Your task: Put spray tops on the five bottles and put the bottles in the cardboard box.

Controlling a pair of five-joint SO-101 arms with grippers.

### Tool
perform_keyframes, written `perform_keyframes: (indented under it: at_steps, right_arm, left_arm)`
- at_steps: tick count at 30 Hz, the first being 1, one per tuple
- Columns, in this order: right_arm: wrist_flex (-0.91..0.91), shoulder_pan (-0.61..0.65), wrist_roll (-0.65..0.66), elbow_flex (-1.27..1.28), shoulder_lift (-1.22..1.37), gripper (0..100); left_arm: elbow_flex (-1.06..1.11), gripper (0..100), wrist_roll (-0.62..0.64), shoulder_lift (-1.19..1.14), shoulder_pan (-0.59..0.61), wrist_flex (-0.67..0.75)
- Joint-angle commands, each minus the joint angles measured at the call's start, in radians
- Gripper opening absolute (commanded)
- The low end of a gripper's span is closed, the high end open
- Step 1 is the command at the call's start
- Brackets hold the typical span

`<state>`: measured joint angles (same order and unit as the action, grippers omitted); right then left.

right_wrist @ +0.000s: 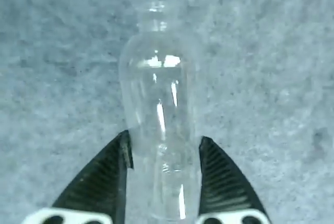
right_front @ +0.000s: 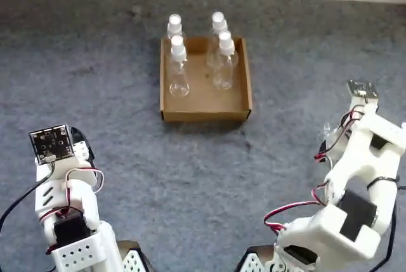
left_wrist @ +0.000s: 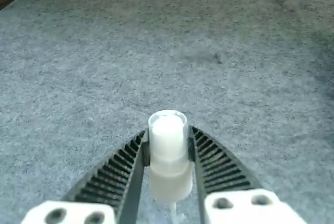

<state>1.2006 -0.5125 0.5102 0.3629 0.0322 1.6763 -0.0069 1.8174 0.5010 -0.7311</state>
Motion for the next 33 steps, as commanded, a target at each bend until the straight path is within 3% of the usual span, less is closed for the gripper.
perform_keyframes:
  at_steps: [1,7,14,17,24,33]
  right_arm:
    - [0.076,-0.010,-0.011,-0.050,0.002,10.9]
    - [0.124,0.027,-0.009,-0.093,0.005,26.5]
    - [0.209,0.117,0.002,-0.295,0.016,26.5]
    - [0.234,0.159,0.066,-0.352,0.071,26.5]
    - [0.306,0.159,0.068,-0.421,0.272,26.4]
    - [0.297,0.162,0.066,-0.427,0.314,25.2]
  left_arm:
    - [0.019,0,-0.006,0.004,0.012,0.018]
    - [0.019,0,-0.006,0.004,0.012,0.018]
    - [0.019,0,-0.006,0.004,0.012,0.017]
    - [0.019,0,-0.006,0.004,0.012,0.017]
    - [0.019,0,-0.006,0.004,0.012,0.017]
    - [0.019,0,-0.006,0.004,0.010,0.017]
